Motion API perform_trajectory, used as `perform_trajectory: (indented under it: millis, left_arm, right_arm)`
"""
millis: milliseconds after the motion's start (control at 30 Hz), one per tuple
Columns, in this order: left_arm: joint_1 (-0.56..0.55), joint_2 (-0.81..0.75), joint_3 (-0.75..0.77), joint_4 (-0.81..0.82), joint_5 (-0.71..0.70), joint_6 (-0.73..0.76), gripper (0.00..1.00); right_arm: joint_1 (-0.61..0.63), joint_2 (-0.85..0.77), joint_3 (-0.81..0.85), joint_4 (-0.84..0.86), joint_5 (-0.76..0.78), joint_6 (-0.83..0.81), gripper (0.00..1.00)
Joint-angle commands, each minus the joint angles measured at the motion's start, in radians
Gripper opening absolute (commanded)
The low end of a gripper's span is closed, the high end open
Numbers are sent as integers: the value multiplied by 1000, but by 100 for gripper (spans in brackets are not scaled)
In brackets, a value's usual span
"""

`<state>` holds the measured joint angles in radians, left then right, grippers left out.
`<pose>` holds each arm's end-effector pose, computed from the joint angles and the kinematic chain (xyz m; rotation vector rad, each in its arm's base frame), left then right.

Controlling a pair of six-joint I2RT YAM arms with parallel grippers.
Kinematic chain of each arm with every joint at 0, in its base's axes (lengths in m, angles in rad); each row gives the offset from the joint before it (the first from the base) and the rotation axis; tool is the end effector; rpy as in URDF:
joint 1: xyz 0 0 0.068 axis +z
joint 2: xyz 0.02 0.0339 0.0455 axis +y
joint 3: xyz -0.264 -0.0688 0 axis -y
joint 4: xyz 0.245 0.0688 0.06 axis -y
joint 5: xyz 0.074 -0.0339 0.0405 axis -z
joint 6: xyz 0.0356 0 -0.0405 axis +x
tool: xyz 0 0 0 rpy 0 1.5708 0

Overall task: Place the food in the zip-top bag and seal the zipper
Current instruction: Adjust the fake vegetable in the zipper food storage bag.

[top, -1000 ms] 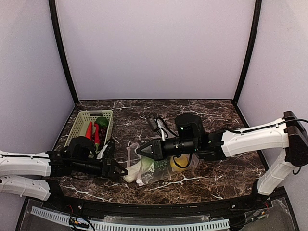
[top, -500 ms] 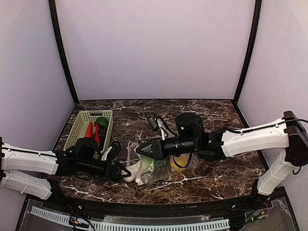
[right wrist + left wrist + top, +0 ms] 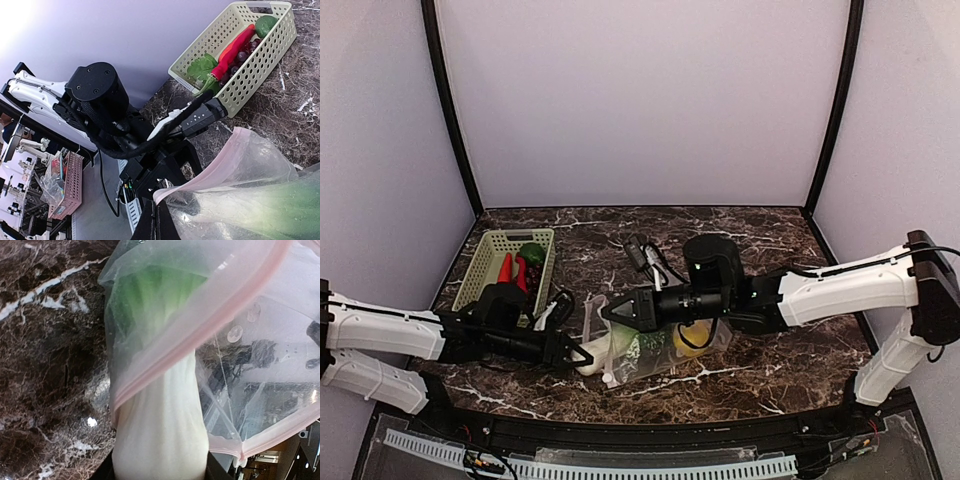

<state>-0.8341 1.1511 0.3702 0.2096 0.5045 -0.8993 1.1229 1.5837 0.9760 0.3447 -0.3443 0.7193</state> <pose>0.1331 -0.1724 0.1679 0.2663 2.4747 -1.4369 0.1462 0.3321 0.2589 -0.7031 2.0246 1.5198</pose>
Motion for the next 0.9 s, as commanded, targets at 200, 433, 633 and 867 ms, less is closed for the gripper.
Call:
perform_trajectory:
  millis: [200, 433, 633, 867]
  left_arm:
    - [1, -96, 86, -47, -60, -12, 21]
    - [0, -111, 114, -41, -111, -42, 19]
    - [-5, -73, 158, -57, -134, -39, 19]
    - [-17, -30, 180, -32, -158, -56, 21]
  right_arm:
    - [-2, 32, 40, 32, -10, -17, 0]
    - [12, 63, 92, 19, 28, -29, 0]
    - [33, 86, 121, 16, 113, -36, 0]
    - [43, 96, 140, 3, 182, -43, 0]
